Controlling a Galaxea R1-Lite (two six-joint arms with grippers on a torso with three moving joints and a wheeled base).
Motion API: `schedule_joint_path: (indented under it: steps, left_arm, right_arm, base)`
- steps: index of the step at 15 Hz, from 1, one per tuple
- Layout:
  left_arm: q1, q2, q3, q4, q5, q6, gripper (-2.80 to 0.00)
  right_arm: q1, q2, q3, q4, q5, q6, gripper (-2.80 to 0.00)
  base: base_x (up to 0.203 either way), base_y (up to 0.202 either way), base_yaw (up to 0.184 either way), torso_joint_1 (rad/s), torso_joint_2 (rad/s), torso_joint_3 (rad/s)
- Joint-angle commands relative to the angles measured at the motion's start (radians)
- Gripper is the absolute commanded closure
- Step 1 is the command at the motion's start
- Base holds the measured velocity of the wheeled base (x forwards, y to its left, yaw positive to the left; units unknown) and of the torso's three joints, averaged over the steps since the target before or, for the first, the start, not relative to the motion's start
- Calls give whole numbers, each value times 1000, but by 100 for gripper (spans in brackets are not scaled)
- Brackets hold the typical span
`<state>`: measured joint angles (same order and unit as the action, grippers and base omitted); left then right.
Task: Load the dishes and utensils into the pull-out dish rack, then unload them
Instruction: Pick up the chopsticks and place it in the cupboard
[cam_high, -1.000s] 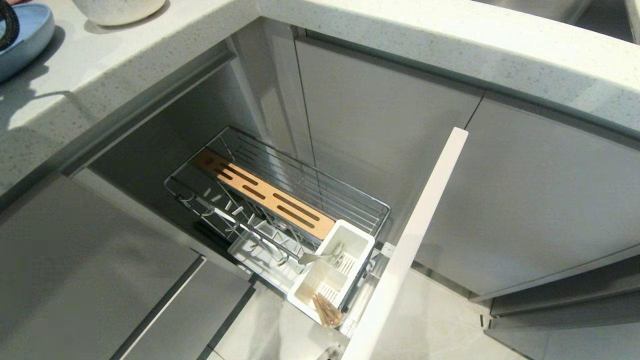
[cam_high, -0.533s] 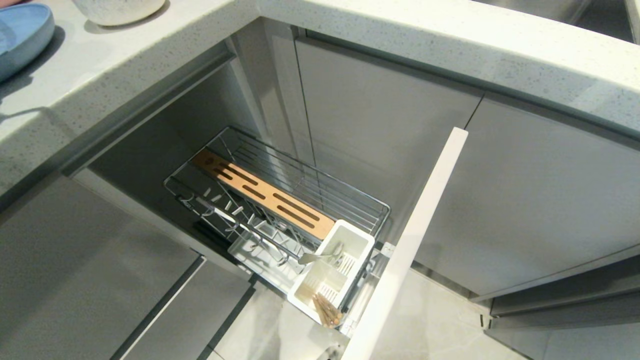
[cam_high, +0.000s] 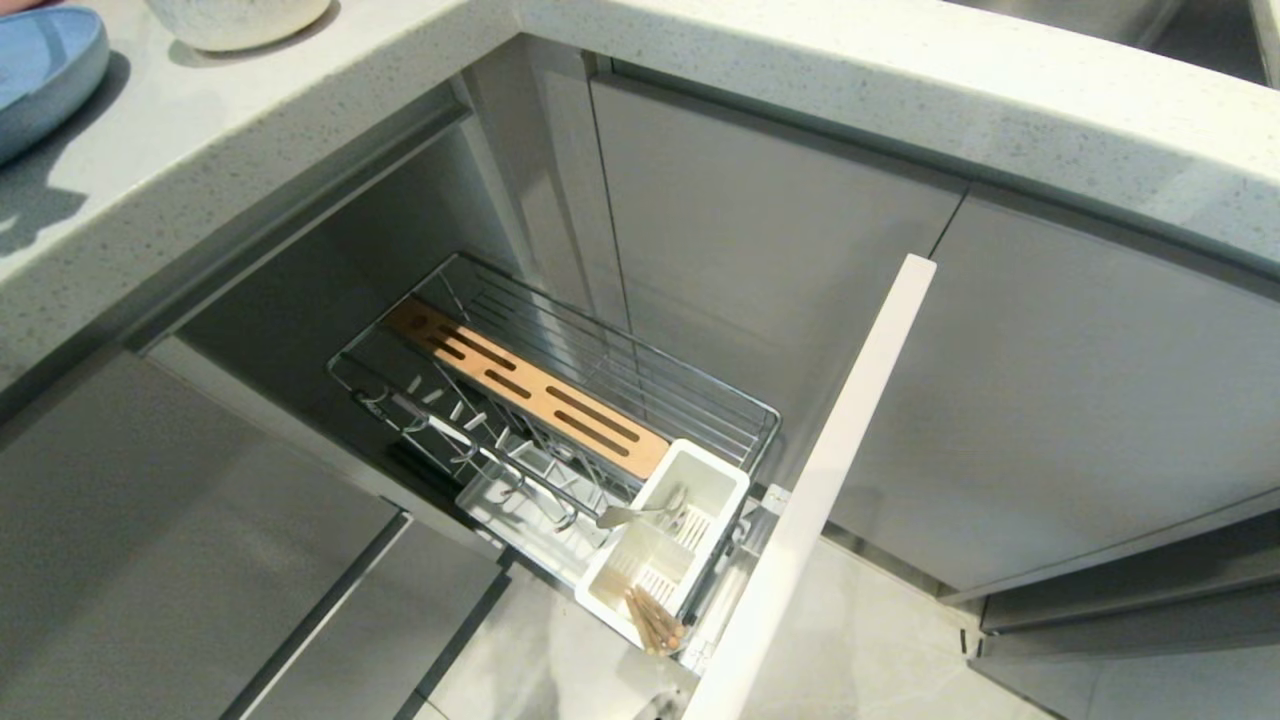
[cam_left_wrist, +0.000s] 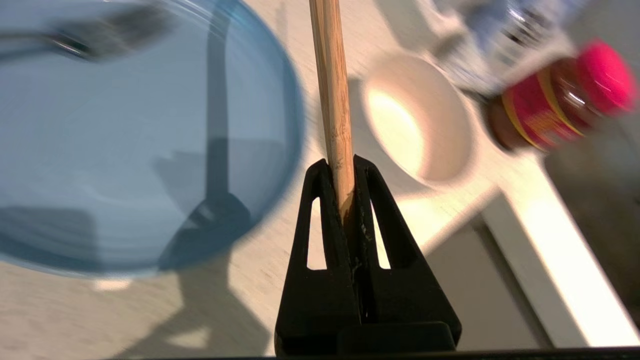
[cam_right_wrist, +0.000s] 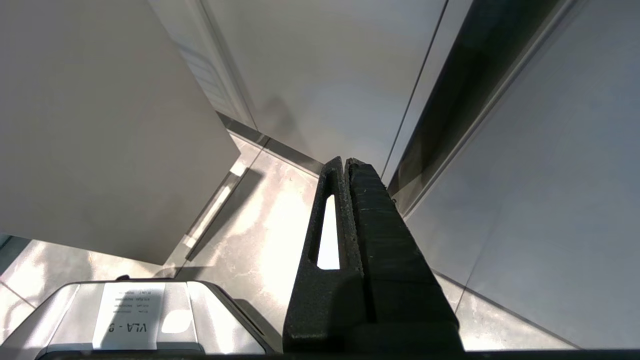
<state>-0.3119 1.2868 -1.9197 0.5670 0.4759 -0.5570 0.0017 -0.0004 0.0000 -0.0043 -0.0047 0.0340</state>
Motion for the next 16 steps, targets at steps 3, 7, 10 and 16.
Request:
schedule_joint_path:
  steps: [3, 7, 10, 16]
  left_arm:
    - [-148, -46, 34, 7, -14, -5, 0]
    - [-299, -54, 83, 68, -105, -3, 0]
    - [-311, -54, 117, 92, -308, 9, 0]
    - [-326, -55, 125, 246, -630, 79, 0]
  right_arm:
    - [1, -3, 2, 0, 0, 1, 0]
    - [1, -4, 2, 0, 0, 0, 0]
    - [0, -3, 2, 0, 0, 0, 0]
    - [1, -4, 2, 0, 0, 0, 0]
  base:
    - [0, 0, 0, 0, 0, 0]
    - [0, 0, 0, 0, 0, 0]
    - [0, 0, 0, 0, 0, 0]
    - [0, 0, 0, 0, 0, 0]
